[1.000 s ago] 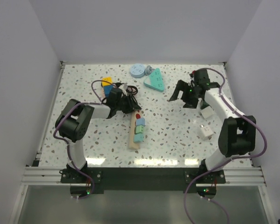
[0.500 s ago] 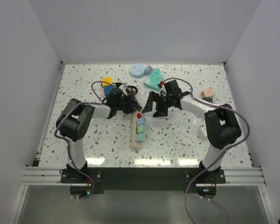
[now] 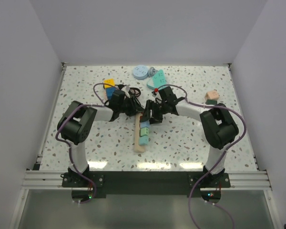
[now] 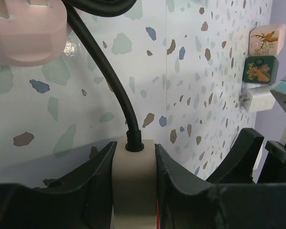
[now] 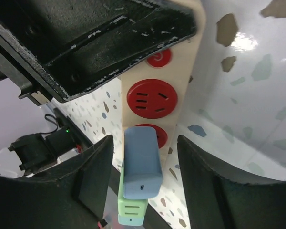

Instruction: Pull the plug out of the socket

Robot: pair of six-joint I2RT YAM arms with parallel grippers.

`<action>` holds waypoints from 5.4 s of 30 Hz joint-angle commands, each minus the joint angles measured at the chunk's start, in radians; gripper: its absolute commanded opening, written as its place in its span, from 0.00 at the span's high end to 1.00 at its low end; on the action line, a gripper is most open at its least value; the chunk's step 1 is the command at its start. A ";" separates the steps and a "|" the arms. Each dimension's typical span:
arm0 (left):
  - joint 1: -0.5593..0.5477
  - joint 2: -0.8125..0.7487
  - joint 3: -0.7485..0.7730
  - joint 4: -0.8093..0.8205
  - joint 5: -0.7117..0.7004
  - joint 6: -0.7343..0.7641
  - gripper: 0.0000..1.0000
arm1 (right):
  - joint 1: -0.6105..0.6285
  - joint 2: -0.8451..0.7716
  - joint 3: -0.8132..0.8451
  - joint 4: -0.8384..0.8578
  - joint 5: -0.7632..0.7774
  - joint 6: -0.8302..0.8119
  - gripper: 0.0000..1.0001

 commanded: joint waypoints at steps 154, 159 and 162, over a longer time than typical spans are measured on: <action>-0.021 0.064 -0.019 0.014 0.096 0.050 1.00 | -0.275 -0.194 0.120 -0.348 0.032 -0.283 1.00; -0.022 0.083 -0.005 0.003 0.100 0.055 1.00 | -0.346 -0.210 0.131 -0.397 0.022 -0.315 1.00; -0.022 0.084 0.003 -0.001 0.100 0.050 1.00 | -0.347 -0.176 0.166 -0.415 -0.049 -0.335 1.00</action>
